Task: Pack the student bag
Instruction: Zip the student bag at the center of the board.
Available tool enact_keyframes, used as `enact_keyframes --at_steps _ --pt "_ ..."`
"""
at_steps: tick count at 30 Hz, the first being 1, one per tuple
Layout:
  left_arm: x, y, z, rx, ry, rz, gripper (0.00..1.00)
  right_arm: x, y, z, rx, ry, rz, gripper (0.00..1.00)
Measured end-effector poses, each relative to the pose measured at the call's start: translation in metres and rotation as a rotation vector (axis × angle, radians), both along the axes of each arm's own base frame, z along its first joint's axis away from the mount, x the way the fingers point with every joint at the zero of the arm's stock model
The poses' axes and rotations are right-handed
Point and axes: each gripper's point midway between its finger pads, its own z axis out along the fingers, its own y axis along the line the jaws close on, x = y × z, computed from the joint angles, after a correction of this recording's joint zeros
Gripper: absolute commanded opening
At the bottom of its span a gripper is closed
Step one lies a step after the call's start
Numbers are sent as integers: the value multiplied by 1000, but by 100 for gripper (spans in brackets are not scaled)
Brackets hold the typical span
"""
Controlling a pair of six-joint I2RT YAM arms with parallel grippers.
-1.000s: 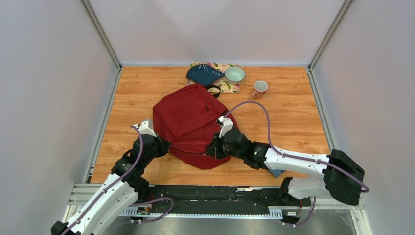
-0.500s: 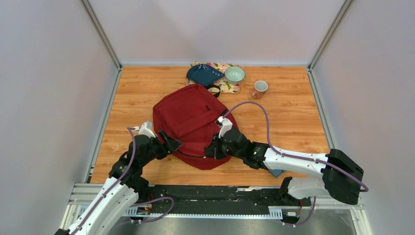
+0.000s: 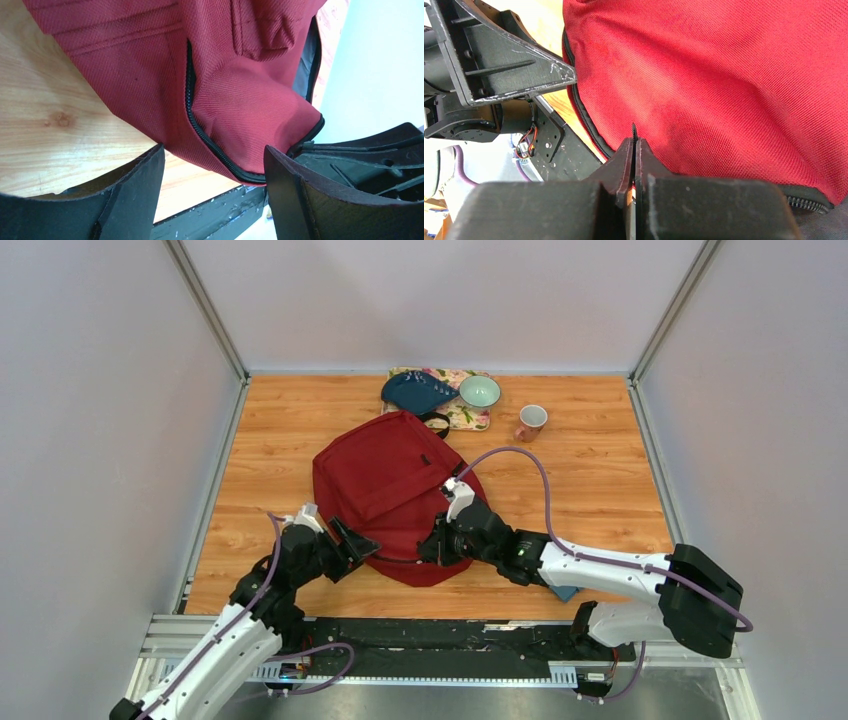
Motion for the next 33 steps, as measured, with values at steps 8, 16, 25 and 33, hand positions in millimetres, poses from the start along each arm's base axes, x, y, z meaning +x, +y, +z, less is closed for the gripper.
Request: enact_keyframes --at_steps 8,16,25,33 --pt "-11 -21 -9 13 41 -59 80 0 0 0 0 0 1 0" --pt "-5 -36 -8 2 4 -72 59 0 0 0 1 0 2 0" --pt "-1 -29 -18 4 -4 -21 0 -2 -4 -7 -15 8 1 0" --pt "1 -12 -19 85 -18 30 0 -2 -4 -8 -15 8 1 0"
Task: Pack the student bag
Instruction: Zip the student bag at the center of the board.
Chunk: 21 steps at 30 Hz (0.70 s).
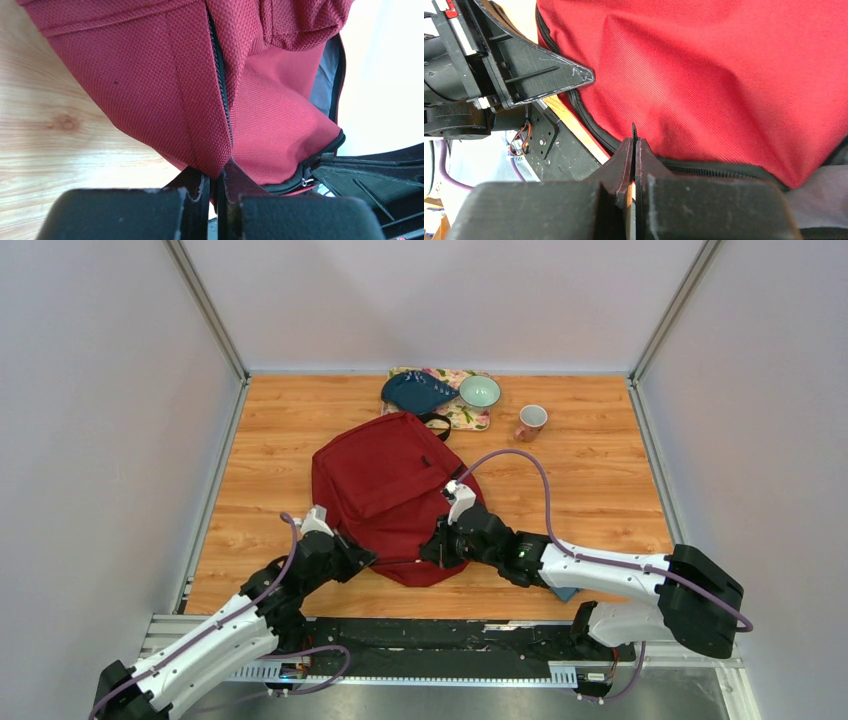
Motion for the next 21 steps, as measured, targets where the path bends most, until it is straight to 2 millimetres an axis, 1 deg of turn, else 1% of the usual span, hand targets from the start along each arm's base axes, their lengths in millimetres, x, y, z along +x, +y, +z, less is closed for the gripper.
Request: enact_keyframes --at_steps 7,12,15,21 --pt "4 23 7 114 -25 44 0 2 -1 1 -2 -6 -11 0" --pt "7 42 4 175 -3 74 0 3 -3 1 1 -11 -19 0" --pt "8 50 5 192 10 83 0 2 -4 1 2 -10 -21 0" --pt "10 59 22 214 -2 77 0 3 -2 9 30 -20 -27 0"
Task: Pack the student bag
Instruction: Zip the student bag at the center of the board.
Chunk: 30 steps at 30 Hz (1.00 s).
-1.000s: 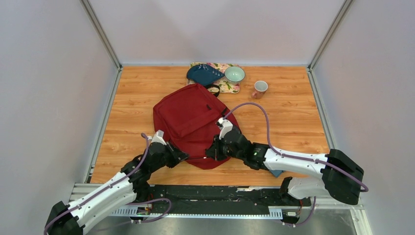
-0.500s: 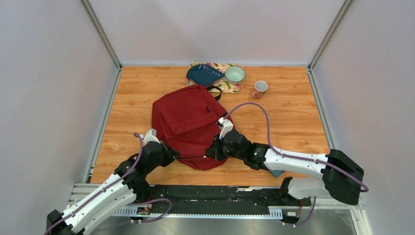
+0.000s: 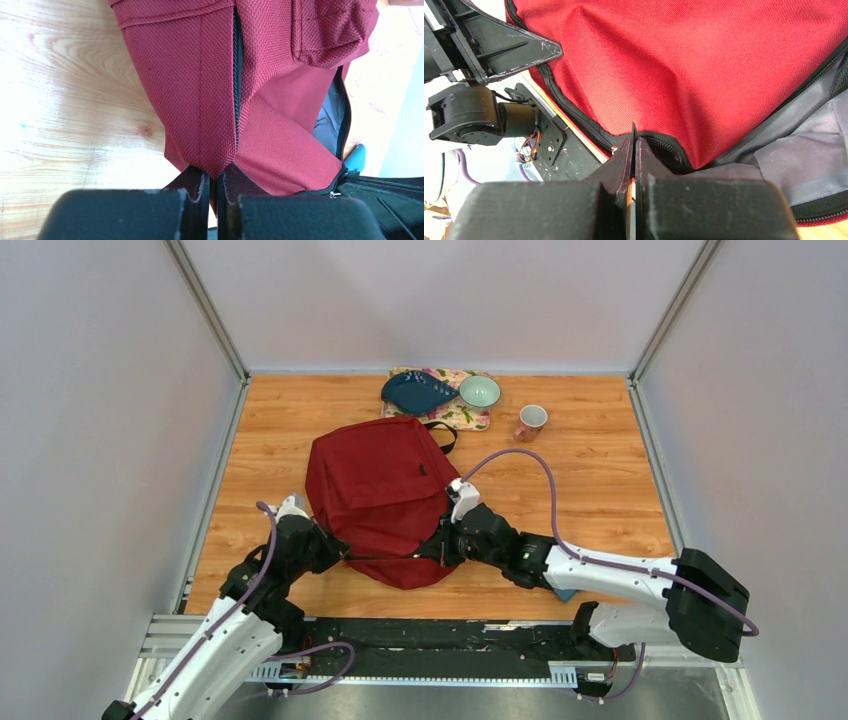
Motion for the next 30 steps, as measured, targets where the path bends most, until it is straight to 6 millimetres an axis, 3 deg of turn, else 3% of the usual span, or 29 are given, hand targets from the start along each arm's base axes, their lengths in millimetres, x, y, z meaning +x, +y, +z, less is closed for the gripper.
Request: enact_keyframes --at_steps 3,4,7,18,25,30 --pt "1 2 7 15 -3 -11 23 0 1 5 16 -8 0 0" --pt "1 2 8 17 0 -16 46 0 1 5 19 -9 1 0" --pt "-1 4 5 29 15 -23 76 -2 -1 4 18 -5 9 0" --pt "-7 -17 30 -160 -30 -45 80 -25 7 8 24 -9 167 0" --pt "-19 -30 21 -242 29 -83 80 -42 30 36 52 -68 284 0" --pt "-21 -33 20 -265 31 -93 81 -55 45 42 37 -84 344 0"
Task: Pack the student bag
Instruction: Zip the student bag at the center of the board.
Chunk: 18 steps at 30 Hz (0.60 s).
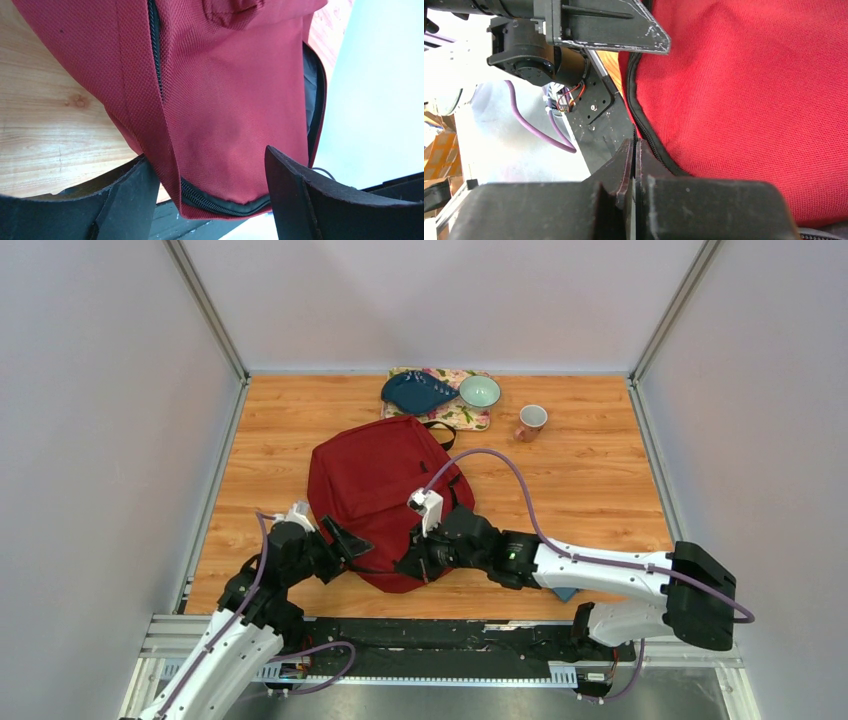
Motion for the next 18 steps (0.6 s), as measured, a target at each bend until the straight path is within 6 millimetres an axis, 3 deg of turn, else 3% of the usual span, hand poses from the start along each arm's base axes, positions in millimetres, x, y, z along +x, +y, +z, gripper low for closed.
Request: enact_keyframes --at_steps 3,5,6,8,9,15,18 --pt "-2 -3 -12 -15 21 -12 79 -5 3 -8 -28 9 15 0" --pt "-3 -7 -21 -32 35 -21 66 -7 2 -14 -49 18 19 0" --pt "-3 -8 -24 -42 40 -24 46 -8 2 -16 -53 19 19 0" --pt "-3 -11 -32 -55 49 -25 21 -7 2 -16 -55 17 14 0" --pt "-3 -11 -35 -53 51 -27 2 -6 1 -17 -58 15 9 0" --pt "-1 -6 -44 -13 58 -17 0 3 -9 -29 -120 8 -52 0" --pt "-2 -2 -52 33 75 -19 0 17 -18 -36 -148 12 -116 0"
